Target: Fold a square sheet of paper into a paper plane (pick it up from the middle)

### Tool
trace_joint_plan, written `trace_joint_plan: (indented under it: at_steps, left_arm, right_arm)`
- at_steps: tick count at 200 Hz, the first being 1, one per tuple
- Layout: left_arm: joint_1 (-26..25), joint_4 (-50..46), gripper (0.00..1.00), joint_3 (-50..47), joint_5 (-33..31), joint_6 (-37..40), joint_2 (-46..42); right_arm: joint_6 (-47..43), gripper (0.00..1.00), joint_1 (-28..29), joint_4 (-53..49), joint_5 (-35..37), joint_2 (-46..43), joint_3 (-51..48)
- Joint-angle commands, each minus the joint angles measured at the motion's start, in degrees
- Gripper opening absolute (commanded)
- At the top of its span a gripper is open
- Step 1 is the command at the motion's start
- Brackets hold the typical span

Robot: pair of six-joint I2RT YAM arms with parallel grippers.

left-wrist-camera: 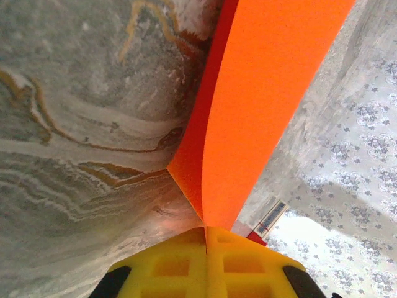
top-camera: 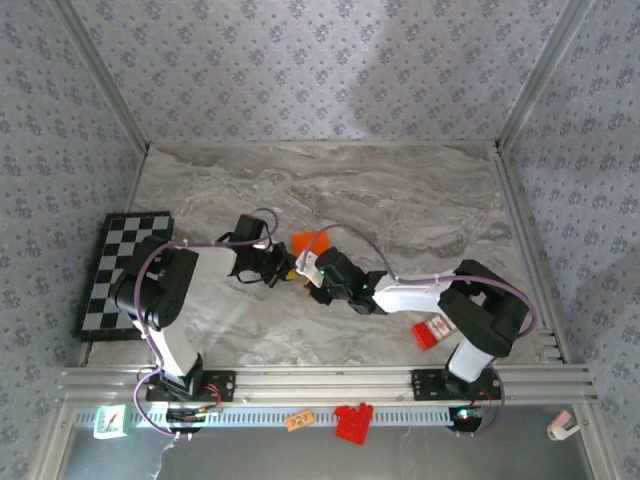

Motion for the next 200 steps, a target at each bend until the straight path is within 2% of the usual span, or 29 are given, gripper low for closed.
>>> trace_joint_plan:
  at_steps: [1,25,47,76,126,200]
  left_arm:
    - [-0.13,-1.93,0.07,1.23,-0.53,-0.23,-2.17]
    - [1.55,-6.13,0.19,1.62,-2.42,2.37,-4.5]
    - [3.99,-11.44,0.3,2.11,-4.76,5.93,-7.5]
    - [5.53,-14.56,0.39,3.33,-6.33,8.84,-10.58]
    - [3.0,-14.4,0.39,8.87,-5.54,11.53,-7.04]
    - [-0.83,-21.37,0.26,18.44,-9.29,19.15,4.51]
  right_arm:
    - [0.27,0.17,0.18,0.22,-0.5,0.19,-0.13]
    - [0.57,0.11,0.01,0.01,-2.71,-0.25,-0.39]
    - [0.94,0.11,-0.19,-0.14,-4.95,-0.83,-0.95]
    - [2.18,0.1,-1.05,0.09,-9.01,-1.47,-1.6]
    - [5.63,0.08,-2.35,0.78,-15.63,-1.49,-2.22]
    - [15.49,0.09,-4.26,3.29,-22.95,-0.72,-2.35]
